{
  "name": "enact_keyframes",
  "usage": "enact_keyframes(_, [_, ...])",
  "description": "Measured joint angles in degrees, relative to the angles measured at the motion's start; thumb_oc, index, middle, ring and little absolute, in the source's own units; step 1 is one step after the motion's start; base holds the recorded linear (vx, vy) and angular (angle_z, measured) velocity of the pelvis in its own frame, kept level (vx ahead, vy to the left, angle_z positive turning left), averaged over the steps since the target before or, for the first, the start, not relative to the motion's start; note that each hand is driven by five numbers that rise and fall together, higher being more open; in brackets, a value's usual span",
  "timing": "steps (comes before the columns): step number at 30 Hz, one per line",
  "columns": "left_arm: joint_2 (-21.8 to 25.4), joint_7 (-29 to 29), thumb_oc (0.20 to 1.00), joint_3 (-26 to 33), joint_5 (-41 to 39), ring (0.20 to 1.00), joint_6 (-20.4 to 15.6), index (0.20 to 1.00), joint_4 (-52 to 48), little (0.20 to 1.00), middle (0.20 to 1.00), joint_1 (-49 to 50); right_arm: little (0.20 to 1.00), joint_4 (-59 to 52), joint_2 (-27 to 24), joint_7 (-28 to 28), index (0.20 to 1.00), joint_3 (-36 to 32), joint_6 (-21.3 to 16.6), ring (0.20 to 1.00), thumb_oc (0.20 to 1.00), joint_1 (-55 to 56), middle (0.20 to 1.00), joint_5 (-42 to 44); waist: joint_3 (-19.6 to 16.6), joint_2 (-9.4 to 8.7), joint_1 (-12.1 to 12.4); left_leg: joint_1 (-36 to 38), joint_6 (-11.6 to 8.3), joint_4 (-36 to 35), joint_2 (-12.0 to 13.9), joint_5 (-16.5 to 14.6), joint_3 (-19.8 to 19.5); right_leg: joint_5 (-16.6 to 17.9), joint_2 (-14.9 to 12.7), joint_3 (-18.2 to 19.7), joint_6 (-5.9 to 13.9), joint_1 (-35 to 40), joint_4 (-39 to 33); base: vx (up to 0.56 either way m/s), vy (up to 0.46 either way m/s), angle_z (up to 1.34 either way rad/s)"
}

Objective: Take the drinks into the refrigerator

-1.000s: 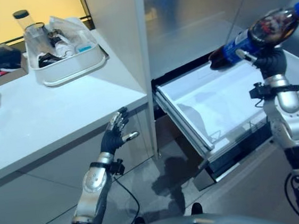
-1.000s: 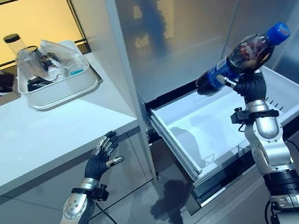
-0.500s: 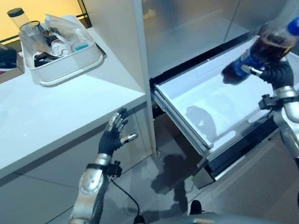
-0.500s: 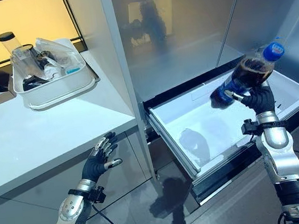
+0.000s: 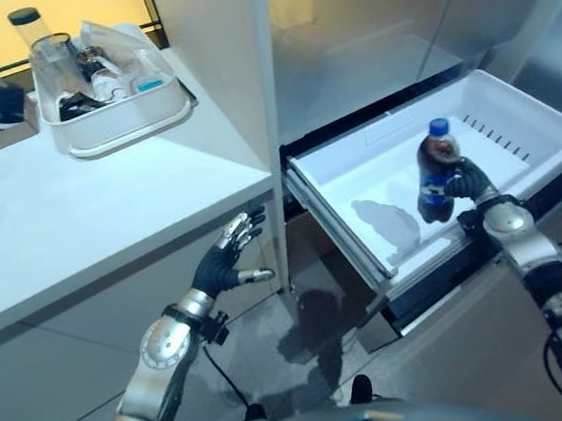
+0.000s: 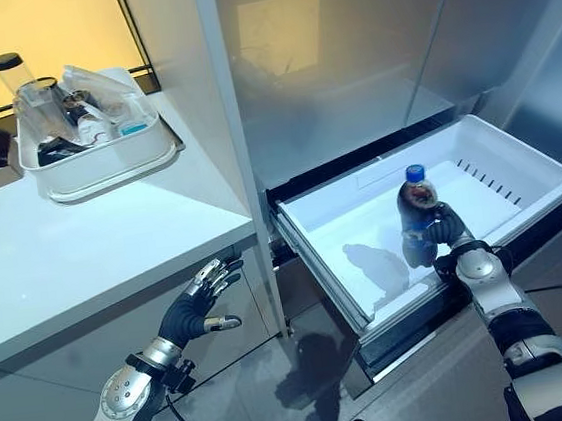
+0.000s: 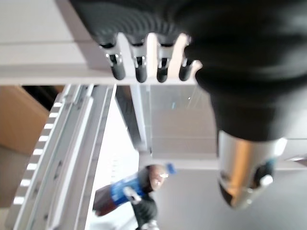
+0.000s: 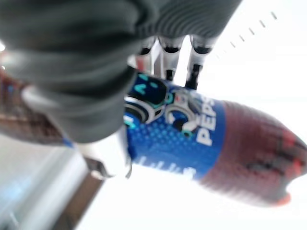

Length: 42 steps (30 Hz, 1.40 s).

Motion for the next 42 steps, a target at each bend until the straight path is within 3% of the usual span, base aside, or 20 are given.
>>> enact_keyframes(8, [0.14, 0.73, 1.000, -1.84, 0.51, 1.000, 0.02, 1.000, 0.05, 1.000, 1.000, -0.44, 0.200, 16.94, 5.32, 1.34, 0.200, 11.53, 1.51, 0.200, 0.200, -7.11, 0.200, -18.96, -0.03, -0.19, 3.15, -2.60, -0.02, 0.94, -0.15, 0.02, -2.54, -0.15, -0.27, -2.32, 0.10, -0.73, 0.00, -0.02, 0.006, 0.14])
enact_keyframes(13, [0.13, 0.89, 1.000, -2.25, 0.51, 1.000, 0.09, 1.000, 0.05, 1.000, 1.000, -0.33, 0.200, 20.73, 7.52, 0.59, 0.200, 13.49, 2.50, 0.200, 0.200, -7.70, 0.200, -24.77, 0.10, -0.45, 5.19, -4.12, -0.04, 1.57, -0.27, 0.03, -3.39, -0.22, -0.43, -3.23, 0.06, -1.38, 0.01, -0.01, -0.001, 0.11])
enact_keyframes(22, [0.15, 2.09, 1.000, -2.25, 0.78, 1.000, 0.55, 1.000, 0.08, 1.000, 1.000, -1.22, 0.200, 22.99, 8.90, -0.44, 0.200, 15.09, 7.66, 0.200, 0.200, -9.28, 0.200, -35.25, 0.93, -2.15, 5.32, -7.14, -0.27, 2.38, -0.34, 0.40, -6.01, -0.34, -0.56, -5.56, 0.04, -2.68, 0.00, -0.02, -0.007, 0.13])
enact_keyframes(26, [-0.22, 2.44, 1.000, -2.15, 1.80, 1.000, 0.64, 1.000, 0.07, 1.000, 1.000, -1.49, 0.200, 23.13, 8.58, -0.64, 0.200, 16.31, 8.84, 0.200, 0.200, -9.08, 0.200, -38.61, 1.38, -1.62, 5.33, -8.02, -0.32, 2.45, -0.31, 0.43, -6.60, -0.54, -0.53, -6.19, -0.05, -3.14, 0.01, 0.01, 0.000, 0.07])
enact_keyframes(27, [-0.59, 2.53, 1.000, -2.13, 2.12, 1.000, 0.66, 1.000, 0.06, 1.000, 1.000, -1.54, 1.000, 23.34, 8.51, -0.92, 1.000, 16.40, 9.12, 1.000, 1.000, -9.16, 1.000, -38.77, 1.69, -1.43, 5.35, -8.02, -0.34, 2.48, -0.31, 0.44, -6.82, -0.62, -0.52, -6.45, -0.09, -3.01, 0.01, 0.01, -0.004, 0.09])
enact_keyframes(32, [-0.80, 3.35, 1.000, -1.95, 2.20, 1.000, 0.69, 1.000, 0.06, 1.000, 1.000, -1.77, 1.000, 23.97, 11.65, -2.58, 1.000, 10.49, 8.66, 1.000, 1.000, -8.36, 1.000, -30.63, 2.14, -0.73, 5.42, -7.85, -0.37, 2.51, -0.29, 0.44, -7.48, -1.11, -0.49, -7.08, -0.08, -2.38, 0.01, 0.01, 0.007, 0.08])
enact_keyframes(35, [-0.78, 4.32, 1.000, -1.98, 2.22, 1.000, 0.71, 1.000, 0.06, 1.000, 1.000, -2.45, 1.000, 21.64, 15.09, -4.21, 1.000, 8.20, 6.14, 1.000, 1.000, -7.80, 1.000, -24.16, 2.38, -0.34, 5.41, -7.69, -0.37, 2.51, -0.36, 0.44, -7.48, -1.10, -0.56, -7.14, -0.08, -2.12, 0.01, 0.01, 0.000, 0.01])
enact_keyframes(39, [-0.74, 5.61, 1.000, -2.07, 2.22, 1.000, 0.68, 1.000, 0.48, 1.000, 1.000, -2.94, 1.000, 20.31, 14.26, -4.87, 1.000, 1.76, 4.47, 1.000, 1.000, -6.54, 1.000, -9.75, 2.45, -0.36, 5.39, -6.96, -0.36, 2.31, -0.47, 0.44, -7.40, -1.12, -0.66, -7.06, -0.04, -1.62, 0.01, 0.00, 0.000, 0.00])
enact_keyframes(42, [-0.83, 5.80, 1.000, -2.22, 2.18, 1.000, 0.55, 1.000, 1.53, 1.000, 1.000, -3.00, 1.000, 11.73, 13.36, -6.37, 1.000, -2.97, 1.44, 1.000, 1.000, -3.60, 1.000, 1.37, 2.59, -0.22, 4.19, -6.69, -0.35, 2.22, -0.55, 0.44, -7.25, -1.13, -0.72, -6.84, 0.02, -1.50, 0.00, 0.02, -0.021, -0.04])
